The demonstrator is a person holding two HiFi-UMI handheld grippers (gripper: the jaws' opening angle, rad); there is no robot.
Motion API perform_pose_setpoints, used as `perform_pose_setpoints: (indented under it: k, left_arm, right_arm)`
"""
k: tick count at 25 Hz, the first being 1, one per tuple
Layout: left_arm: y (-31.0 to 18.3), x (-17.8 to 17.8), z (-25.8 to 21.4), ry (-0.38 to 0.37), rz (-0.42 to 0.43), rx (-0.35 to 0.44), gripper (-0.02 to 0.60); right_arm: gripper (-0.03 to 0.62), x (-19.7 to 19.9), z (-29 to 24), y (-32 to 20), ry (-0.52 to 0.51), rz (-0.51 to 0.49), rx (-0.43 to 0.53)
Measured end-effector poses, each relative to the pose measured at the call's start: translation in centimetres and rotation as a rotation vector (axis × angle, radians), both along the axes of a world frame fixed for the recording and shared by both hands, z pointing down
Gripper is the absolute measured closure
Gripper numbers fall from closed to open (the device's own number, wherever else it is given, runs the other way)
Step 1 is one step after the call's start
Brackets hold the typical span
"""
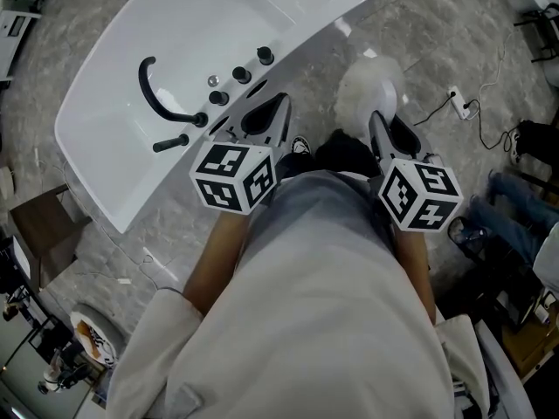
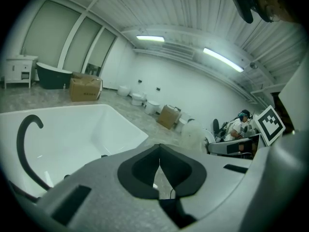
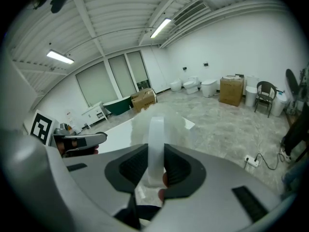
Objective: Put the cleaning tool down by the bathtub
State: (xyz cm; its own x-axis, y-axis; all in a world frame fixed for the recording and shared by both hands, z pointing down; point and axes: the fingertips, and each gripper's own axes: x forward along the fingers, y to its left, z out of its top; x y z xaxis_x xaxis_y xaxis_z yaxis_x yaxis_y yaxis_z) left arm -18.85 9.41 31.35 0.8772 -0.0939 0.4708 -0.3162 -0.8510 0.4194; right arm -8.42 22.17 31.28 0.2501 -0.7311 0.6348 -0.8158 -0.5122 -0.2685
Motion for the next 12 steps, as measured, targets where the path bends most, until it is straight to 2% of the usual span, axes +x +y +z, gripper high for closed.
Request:
perform_pose_setpoints:
  k: [8, 12]
  left_arm:
    - [-1.5, 1.4, 0.6, -0.018, -0.023, -0.007, 0.578]
    - [-2.8, 3.2, 0.3, -0.032, -0.031, 0.034, 0.578]
  right_arm:
    - [0.51, 2.7, 0.5, -1.4, -0.011, 0.027, 0.008]
    - [0.51, 4.7, 0.6, -3.1, -0.022, 0.014, 0.02]
